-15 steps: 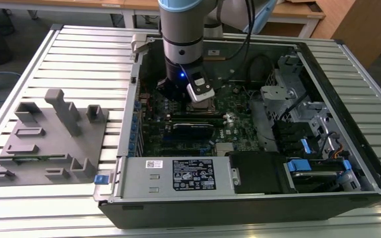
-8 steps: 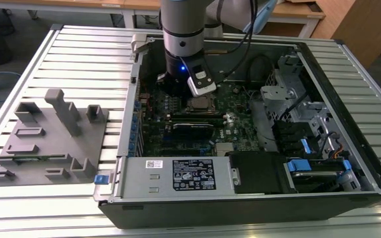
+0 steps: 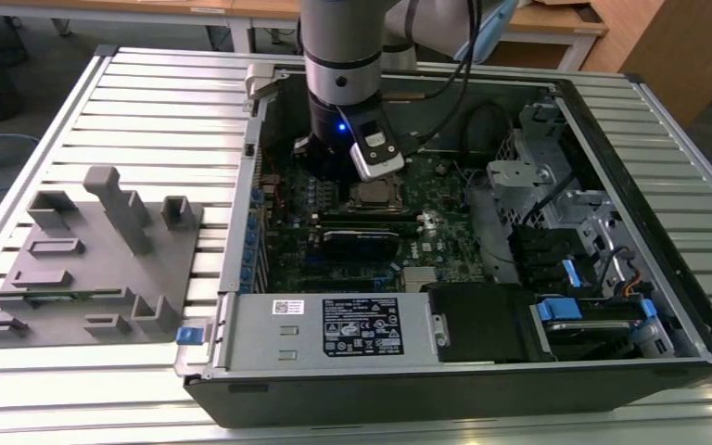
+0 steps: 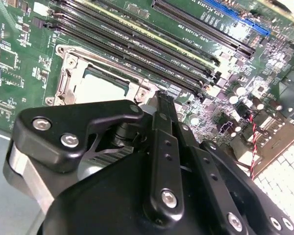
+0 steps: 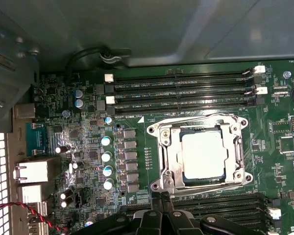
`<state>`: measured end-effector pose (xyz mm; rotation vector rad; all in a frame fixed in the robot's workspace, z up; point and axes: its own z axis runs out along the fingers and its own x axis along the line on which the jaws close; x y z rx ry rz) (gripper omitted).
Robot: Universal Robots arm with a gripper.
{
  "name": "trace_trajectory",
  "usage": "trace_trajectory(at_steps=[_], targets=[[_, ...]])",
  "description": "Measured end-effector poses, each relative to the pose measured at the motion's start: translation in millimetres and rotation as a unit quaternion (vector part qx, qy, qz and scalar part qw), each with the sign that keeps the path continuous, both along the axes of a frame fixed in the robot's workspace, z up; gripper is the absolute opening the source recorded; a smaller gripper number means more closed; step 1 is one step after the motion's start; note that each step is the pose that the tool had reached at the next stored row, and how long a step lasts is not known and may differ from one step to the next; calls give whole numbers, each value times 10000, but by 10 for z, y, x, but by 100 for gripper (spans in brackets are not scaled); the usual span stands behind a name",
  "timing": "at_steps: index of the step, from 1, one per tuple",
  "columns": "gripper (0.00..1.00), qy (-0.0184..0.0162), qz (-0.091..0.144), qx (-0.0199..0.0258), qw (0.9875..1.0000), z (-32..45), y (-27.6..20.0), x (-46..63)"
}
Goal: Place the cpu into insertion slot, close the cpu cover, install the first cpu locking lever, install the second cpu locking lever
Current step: 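Install the second cpu locking lever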
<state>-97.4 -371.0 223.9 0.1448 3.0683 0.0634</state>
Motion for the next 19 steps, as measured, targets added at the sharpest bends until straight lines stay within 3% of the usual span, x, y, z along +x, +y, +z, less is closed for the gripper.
trace_trajectory(at_steps=[9,19], targets=[[11,1,0,-1,10000,2,0,27],[11,7,0,0,10000,1,1,356]])
